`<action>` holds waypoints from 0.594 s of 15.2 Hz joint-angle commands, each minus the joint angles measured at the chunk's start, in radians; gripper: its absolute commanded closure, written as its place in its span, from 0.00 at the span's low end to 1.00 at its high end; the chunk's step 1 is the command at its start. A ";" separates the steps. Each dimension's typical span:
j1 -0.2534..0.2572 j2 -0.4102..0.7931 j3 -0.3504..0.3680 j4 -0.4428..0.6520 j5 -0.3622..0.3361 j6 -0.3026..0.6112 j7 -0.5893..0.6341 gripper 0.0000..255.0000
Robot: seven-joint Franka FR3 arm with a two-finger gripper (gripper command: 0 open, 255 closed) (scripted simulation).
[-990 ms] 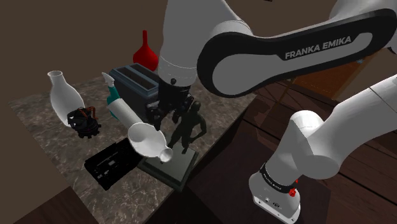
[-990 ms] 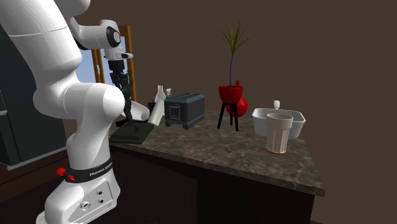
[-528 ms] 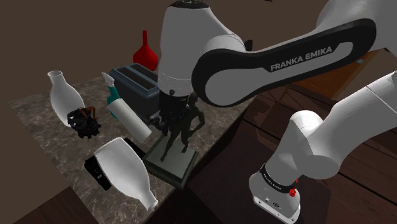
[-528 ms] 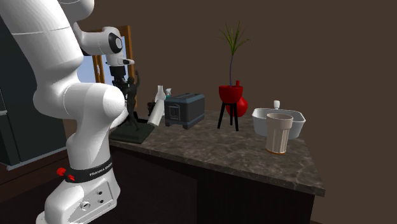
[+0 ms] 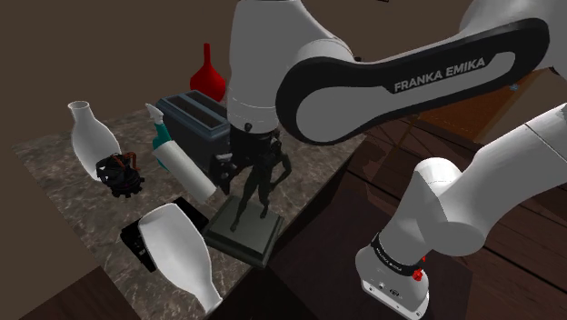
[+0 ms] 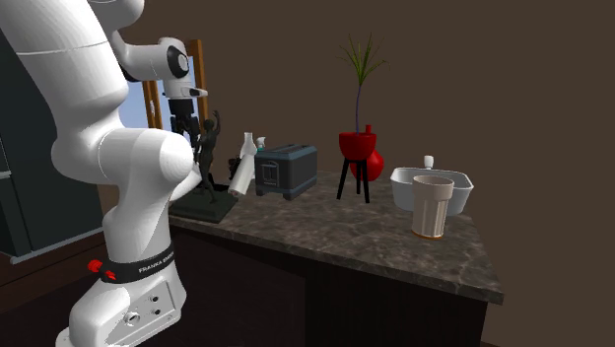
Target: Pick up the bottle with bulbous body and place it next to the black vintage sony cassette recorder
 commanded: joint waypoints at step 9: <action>0.001 -0.028 -0.010 0.061 0.002 -0.089 -0.005 0.00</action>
